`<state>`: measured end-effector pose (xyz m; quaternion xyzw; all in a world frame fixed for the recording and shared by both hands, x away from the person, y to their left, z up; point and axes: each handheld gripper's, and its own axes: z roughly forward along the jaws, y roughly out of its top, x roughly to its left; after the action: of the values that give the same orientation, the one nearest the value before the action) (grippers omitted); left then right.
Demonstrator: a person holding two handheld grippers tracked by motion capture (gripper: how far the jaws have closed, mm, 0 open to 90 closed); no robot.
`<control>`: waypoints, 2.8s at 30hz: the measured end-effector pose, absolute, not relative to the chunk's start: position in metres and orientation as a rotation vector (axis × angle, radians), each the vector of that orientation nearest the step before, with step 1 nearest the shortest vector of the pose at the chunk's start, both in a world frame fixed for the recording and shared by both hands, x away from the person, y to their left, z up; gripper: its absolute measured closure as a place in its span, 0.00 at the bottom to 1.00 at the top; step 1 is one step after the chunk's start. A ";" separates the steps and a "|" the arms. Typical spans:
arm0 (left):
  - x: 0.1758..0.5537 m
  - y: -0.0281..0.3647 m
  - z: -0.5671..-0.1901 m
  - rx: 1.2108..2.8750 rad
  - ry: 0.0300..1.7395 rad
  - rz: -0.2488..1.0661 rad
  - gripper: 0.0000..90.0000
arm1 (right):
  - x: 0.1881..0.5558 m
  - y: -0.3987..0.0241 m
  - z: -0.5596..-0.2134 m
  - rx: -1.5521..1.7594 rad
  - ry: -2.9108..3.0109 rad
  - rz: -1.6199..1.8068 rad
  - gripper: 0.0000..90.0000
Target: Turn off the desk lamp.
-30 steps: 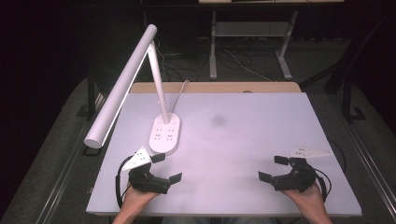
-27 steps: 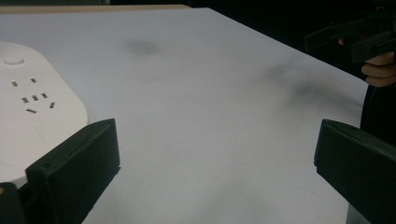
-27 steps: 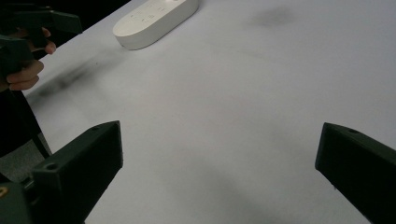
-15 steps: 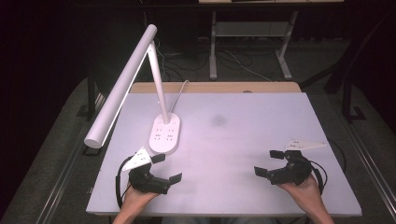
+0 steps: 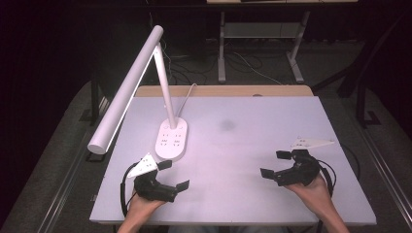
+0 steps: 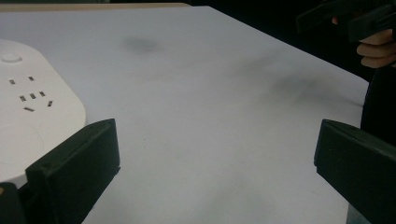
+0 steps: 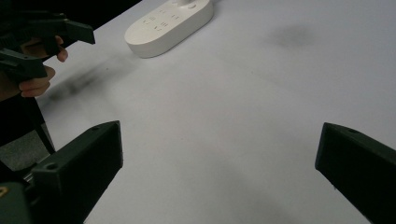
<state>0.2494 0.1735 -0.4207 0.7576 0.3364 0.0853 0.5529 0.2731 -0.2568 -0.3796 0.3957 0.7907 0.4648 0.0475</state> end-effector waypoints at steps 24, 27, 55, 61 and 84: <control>0.249 0.174 -0.421 1.783 0.799 0.197 0.00 | 0.299 -0.216 -0.365 1.113 2.487 1.415 0.01; 0.249 0.174 -0.421 1.781 0.800 0.198 0.00 | 0.303 -0.210 -0.362 1.095 2.498 1.409 0.01; 0.250 0.182 -0.419 1.763 0.811 0.213 0.00 | 0.344 -0.168 -0.348 0.991 2.549 1.431 0.01; 0.250 0.181 -0.419 1.764 0.812 0.213 0.00 | 0.354 -0.163 -0.343 0.993 2.549 1.463 0.01; 0.251 0.180 -0.419 1.772 0.805 0.206 0.00 | 0.393 -0.127 -0.338 0.945 2.604 1.472 0.01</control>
<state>0.2511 0.1802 -0.4195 0.7511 0.3414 0.0875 0.5583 0.3932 -0.1270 -0.3376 0.3012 0.8301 0.4693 0.0021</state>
